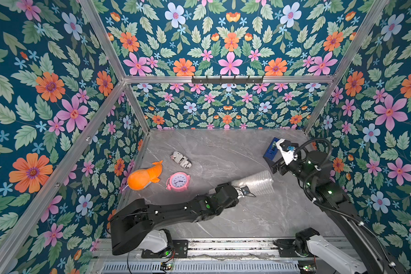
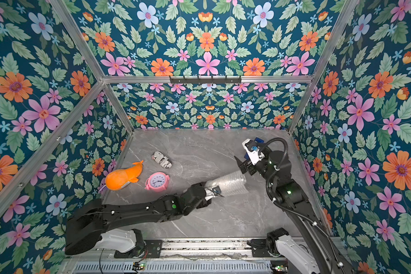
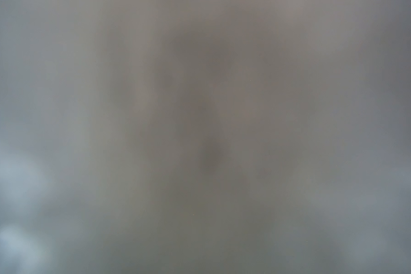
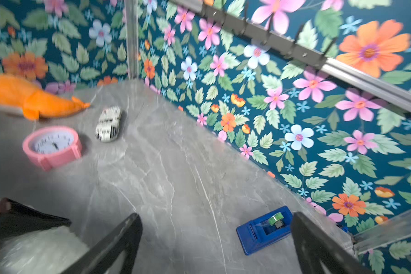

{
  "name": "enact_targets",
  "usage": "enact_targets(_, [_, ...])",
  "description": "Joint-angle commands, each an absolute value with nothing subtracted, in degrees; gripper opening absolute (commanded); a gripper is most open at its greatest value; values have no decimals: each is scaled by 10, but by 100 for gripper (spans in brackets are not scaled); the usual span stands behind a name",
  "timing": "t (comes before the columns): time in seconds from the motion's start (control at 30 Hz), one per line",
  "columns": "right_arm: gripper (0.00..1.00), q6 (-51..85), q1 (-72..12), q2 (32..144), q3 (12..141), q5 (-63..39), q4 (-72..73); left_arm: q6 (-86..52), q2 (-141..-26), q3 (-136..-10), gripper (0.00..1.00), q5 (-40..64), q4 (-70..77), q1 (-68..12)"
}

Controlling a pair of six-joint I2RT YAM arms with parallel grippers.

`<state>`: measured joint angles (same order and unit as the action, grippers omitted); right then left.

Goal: Wrap vases in bubble wrap
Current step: Pick up the vase from the center of the board.

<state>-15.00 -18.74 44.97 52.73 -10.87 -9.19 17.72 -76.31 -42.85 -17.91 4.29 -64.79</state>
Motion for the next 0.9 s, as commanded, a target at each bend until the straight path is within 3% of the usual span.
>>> enact_targets(0.0, [88,13,-188,399,507,-180,-103,32,-723,-428,0,-39,66,-614])
enact_targets(0.17, [75,166,-189,331,447,-346,-42,-71,-694,-423,0,89,103,-539])
enact_targets(0.27, [68,220,-202,314,400,-427,45,-104,-687,-424,0,115,124,-528])
enact_targets(0.53, [66,224,-337,395,353,-345,138,-192,-693,-441,0,160,182,-519])
enact_targets(0.67, [51,288,-340,469,385,-307,161,-197,-705,-453,0,155,180,-519])
enact_targets(0.87, [55,310,-340,515,393,-283,187,-196,-705,-456,0,165,185,-519])
